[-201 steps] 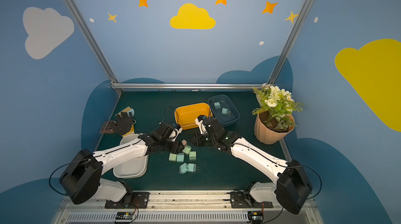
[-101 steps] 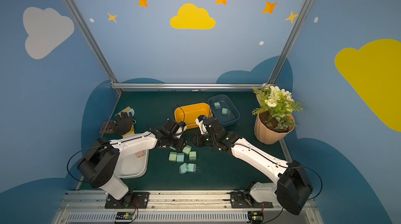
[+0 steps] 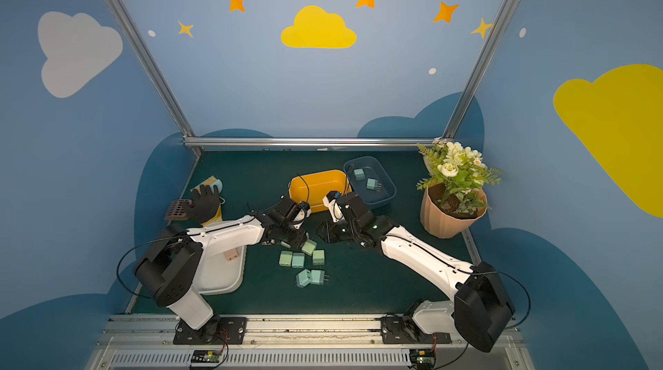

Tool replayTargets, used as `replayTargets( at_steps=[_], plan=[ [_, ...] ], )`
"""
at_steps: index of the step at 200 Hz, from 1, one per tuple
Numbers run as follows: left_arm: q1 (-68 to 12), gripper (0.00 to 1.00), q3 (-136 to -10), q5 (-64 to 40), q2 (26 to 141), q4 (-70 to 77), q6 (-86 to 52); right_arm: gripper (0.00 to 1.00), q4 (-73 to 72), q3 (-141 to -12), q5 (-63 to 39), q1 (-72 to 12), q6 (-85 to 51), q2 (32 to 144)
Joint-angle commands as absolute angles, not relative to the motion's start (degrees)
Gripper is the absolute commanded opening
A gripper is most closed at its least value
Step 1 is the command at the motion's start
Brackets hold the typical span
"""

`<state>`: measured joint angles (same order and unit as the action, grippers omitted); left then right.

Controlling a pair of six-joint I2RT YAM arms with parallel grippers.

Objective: Place the plugs by color into the storage box
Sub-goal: Pick up the plug from the center of the board.

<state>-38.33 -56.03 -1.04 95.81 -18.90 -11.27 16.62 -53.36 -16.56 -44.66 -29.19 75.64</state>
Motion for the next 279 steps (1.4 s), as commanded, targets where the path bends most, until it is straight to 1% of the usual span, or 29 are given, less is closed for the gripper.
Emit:
replayTargets(
  at_steps=[1,73,127,154,158,168,172,200,236,254,279],
  plan=[
    [-38.6,0.31,-57.7,-0.1,94.4,-20.5,-10.4,0.33,17.5,-54.8,-17.0,-44.5,-28.1,75.4],
    [-38.8,0.29,-55.5,3.1,86.9,-20.8,-9.8,0.33,17.5,-55.3,-17.7,-45.2,-29.4,75.9],
    [-38.8,0.27,-52.6,6.5,77.5,-23.7,-11.3,0.33,16.0,-54.9,-16.7,-47.4,-29.2,76.3],
    [-38.7,0.20,-50.1,6.7,73.2,-26.1,-14.1,0.32,16.4,-56.6,-16.0,-49.2,-27.6,78.4],
    [-38.7,0.17,-49.8,6.8,72.6,-26.7,-14.7,0.32,16.4,-56.8,-16.1,-49.6,-27.4,78.8],
    [-38.7,0.05,-49.0,7.5,71.1,-28.1,-15.9,0.32,16.3,-57.6,-16.4,-50.3,-26.5,79.7],
    [-38.7,0.03,-48.6,7.8,70.5,-28.7,-16.6,0.33,16.4,-57.9,-16.6,-50.7,-26.1,80.1],
    [-38.7,0.03,-46.3,11.2,65.4,-33.9,-21.2,0.32,17.1,-60.5,-18.1,-53.0,-22.4,83.1],
    [-38.6,0.03,-41.3,14.6,55.2,-38.2,-28.3,0.32,16.0,-61.5,-21.7,-55.8,-19.3,86.0],
    [-37.4,0.03,-39.0,16.6,50.2,-41.0,-32.3,0.32,15.2,-62.4,-22.6,-57.1,-17.6,87.6],
    [-33.4,0.03,-36.3,15.7,45.4,-42.8,-35.8,0.32,16.7,-66.0,-23.8,-58.6,-14.7,90.4]
  ],
)
